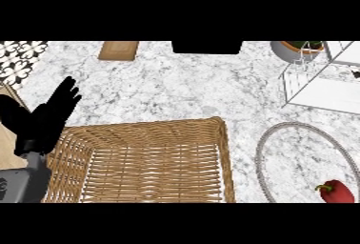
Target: Pick the eggplant from the placemat and place it in the tiered shelf
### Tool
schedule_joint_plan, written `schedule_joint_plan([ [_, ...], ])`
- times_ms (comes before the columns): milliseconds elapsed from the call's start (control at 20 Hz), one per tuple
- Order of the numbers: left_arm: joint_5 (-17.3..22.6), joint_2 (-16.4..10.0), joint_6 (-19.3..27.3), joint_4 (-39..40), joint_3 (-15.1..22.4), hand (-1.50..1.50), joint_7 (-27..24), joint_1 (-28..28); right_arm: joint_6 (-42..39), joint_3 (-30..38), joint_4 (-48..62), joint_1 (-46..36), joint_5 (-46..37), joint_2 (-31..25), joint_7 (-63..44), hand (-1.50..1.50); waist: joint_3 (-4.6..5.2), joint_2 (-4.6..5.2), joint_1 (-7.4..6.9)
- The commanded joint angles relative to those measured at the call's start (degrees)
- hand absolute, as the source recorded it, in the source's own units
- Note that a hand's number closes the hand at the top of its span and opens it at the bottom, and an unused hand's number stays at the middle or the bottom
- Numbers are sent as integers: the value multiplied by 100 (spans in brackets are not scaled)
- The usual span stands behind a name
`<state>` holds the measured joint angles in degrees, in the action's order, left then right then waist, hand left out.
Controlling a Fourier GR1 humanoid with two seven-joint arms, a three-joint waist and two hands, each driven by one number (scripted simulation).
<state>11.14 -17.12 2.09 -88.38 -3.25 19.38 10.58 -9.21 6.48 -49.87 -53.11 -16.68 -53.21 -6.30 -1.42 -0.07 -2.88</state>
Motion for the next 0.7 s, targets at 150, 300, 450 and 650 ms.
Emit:
schedule_joint_plan([
  [150,22,335,-84,568,240,0,190,-624,511,674,776,-422,402,298,-94,-150,138,115,21],
  [300,-83,437,43,364,352,0,332,-758,412,989,946,-549,769,400,-85,-150,133,72,59],
  [450,-144,391,-15,647,267,0,131,-686,336,1241,1164,-981,1018,374,-232,-150,146,118,59],
  [650,-225,505,56,681,305,0,95,-618,325,1717,1491,-1155,1423,271,-314,-150,143,132,145],
])
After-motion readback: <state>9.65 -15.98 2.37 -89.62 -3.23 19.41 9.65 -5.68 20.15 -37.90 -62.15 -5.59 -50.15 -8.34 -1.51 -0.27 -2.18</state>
